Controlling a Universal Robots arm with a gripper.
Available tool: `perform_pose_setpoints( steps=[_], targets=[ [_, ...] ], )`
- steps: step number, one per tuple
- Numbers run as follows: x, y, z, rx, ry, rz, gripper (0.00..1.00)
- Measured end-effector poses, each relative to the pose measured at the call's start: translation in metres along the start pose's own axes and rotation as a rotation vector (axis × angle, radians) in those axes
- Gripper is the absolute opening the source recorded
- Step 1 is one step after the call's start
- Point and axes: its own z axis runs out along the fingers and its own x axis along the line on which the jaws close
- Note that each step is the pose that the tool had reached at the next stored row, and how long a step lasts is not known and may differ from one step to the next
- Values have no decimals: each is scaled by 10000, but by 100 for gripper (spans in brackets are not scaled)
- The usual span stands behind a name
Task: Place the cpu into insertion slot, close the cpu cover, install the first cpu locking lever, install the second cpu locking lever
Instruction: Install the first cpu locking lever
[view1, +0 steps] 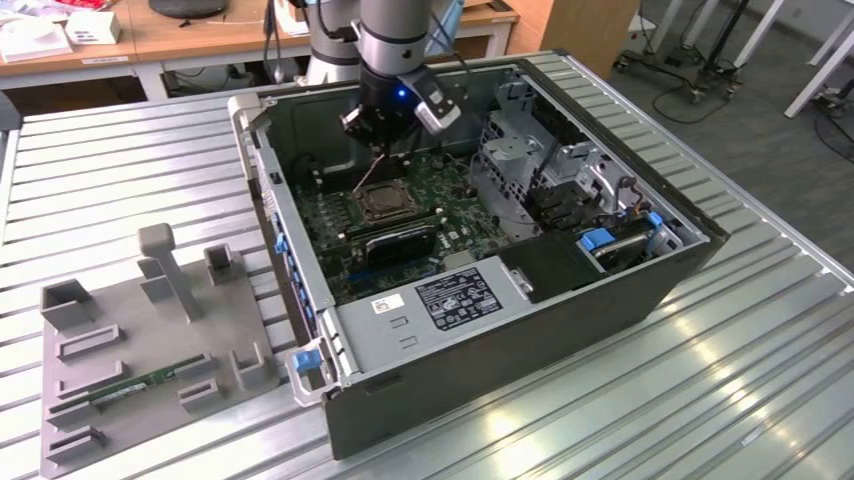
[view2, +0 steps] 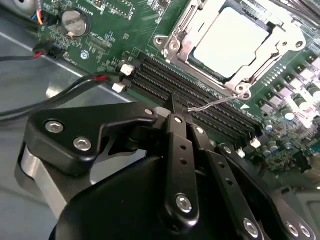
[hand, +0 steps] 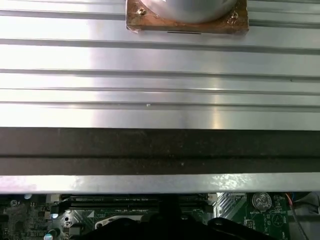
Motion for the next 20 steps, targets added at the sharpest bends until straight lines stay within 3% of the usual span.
perform_pose_setpoints(
  steps=[3,7,10,14,20],
  targets=[
    [-3,12,-59,-60,1,1,11],
    [-6,24,-122,-84,0,0,11],
    [4,24,-122,-83,-6,-1,11],
    [93,15,-128,-82,-28,-7,11],
    [156,-51,-144,-59,-55,-13,11]
  ],
)
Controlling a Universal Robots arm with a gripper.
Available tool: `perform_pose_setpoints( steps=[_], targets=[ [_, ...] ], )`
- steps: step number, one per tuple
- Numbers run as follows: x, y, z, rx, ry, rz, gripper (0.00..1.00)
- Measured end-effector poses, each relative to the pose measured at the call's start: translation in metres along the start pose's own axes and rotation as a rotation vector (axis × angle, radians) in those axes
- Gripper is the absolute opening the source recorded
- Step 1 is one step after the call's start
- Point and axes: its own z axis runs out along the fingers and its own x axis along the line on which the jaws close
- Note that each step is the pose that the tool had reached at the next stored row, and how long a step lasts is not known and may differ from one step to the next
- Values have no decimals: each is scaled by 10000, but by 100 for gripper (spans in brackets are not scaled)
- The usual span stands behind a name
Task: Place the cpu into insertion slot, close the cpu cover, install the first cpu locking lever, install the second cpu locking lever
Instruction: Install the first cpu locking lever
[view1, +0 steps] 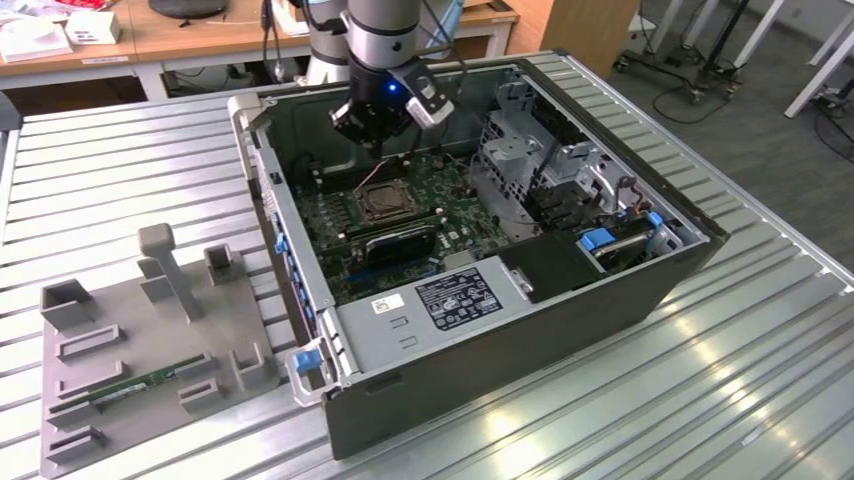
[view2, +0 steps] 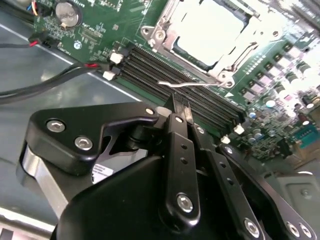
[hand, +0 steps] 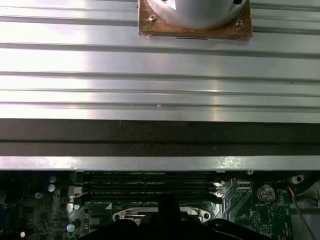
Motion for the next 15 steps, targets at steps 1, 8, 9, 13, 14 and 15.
perform_pose_setpoints(
  steps=[1,8,9,13,14,15],
  targets=[
    [9,-13,-3,3,-6,0,11],
    [74,-58,-2,1,-12,-2,11],
    [77,-61,8,3,-11,-2,11],
    [98,-74,68,3,-11,-2,11],
    [99,-76,78,4,-11,-1,11],
    [100,-77,86,3,-11,-2,11]
  ],
)
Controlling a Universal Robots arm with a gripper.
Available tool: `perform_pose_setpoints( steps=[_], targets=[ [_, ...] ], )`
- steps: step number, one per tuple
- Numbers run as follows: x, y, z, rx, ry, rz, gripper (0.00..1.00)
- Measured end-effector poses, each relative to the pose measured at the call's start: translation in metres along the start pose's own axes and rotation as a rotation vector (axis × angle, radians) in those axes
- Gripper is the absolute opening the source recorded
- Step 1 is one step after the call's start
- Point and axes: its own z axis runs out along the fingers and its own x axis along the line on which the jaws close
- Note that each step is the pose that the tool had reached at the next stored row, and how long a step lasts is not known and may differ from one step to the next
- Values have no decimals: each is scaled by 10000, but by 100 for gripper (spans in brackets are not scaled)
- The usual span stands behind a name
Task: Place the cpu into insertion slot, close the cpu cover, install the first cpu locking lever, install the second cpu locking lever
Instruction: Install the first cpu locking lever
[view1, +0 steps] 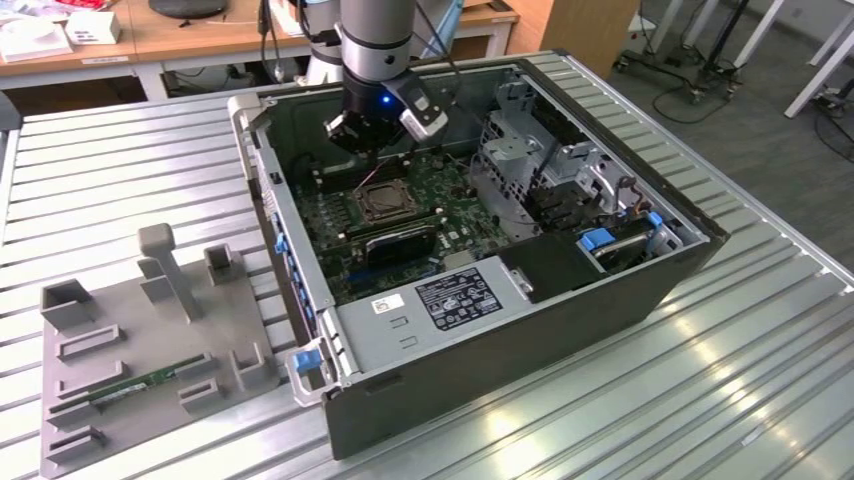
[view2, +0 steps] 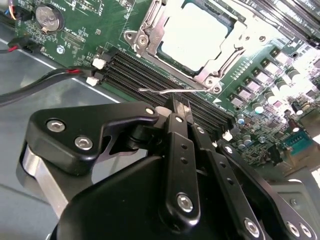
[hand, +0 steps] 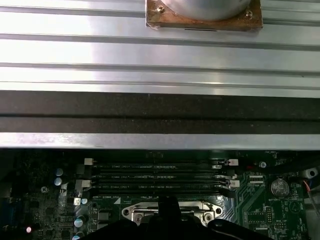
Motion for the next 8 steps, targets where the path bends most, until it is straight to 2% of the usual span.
perform_pose_setpoints(
  steps=[8],
  targets=[
    [1,7,24,-4,0,-1,11]
  ],
)
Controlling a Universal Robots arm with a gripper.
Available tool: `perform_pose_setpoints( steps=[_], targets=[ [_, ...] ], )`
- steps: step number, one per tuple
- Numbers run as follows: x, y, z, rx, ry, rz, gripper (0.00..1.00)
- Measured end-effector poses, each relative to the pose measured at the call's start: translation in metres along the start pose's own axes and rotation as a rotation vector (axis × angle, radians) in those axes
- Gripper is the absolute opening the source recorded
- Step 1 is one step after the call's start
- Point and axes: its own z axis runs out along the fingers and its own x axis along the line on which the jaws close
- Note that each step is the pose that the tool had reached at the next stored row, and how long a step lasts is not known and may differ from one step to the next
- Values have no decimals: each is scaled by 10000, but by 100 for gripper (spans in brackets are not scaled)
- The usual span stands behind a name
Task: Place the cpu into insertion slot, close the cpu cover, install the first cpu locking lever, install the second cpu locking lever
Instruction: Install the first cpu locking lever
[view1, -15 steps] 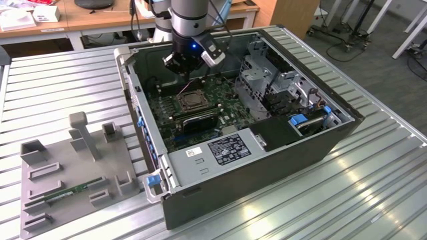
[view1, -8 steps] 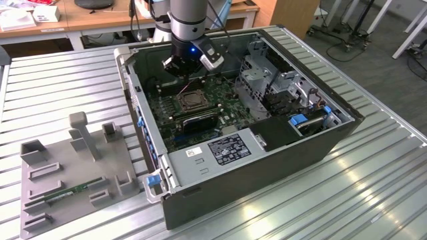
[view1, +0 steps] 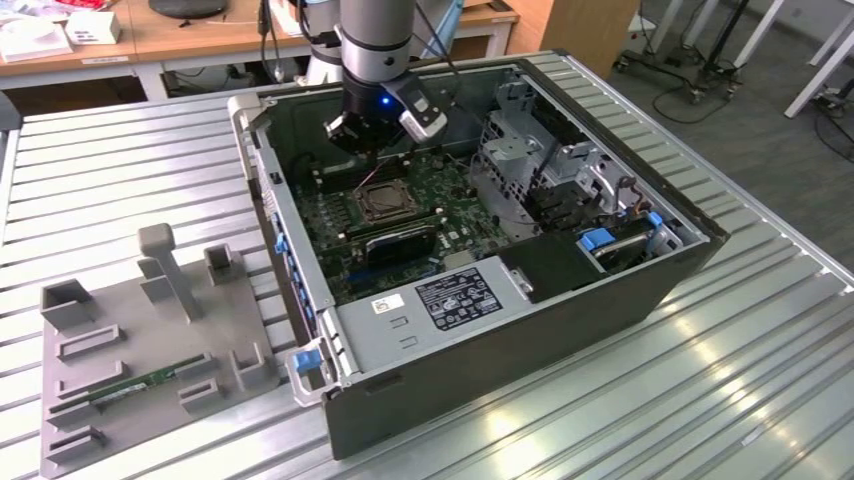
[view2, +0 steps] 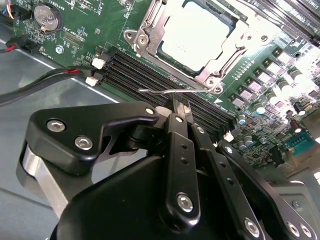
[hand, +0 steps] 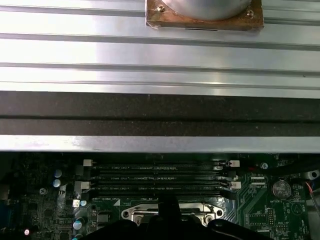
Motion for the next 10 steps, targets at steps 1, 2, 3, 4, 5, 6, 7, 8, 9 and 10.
perform_pose_setpoints(
  steps=[1,2,3,4,5,6,7,8,9,10],
  targets=[
    [1,0,6,0,0,1,11],
    [1,1,13,-2,-1,1,11],
    [1,1,20,-2,0,1,11],
    [2,1,26,-1,0,1,11],
    [2,2,31,-2,0,1,11],
    [2,5,35,-3,-1,2,11],
    [2,6,37,-7,-1,1,11],
    [2,6,37,-7,0,1,11],
    [2,6,37,-7,0,0,11],
    [3,6,37,-7,1,1,11]
  ],
)
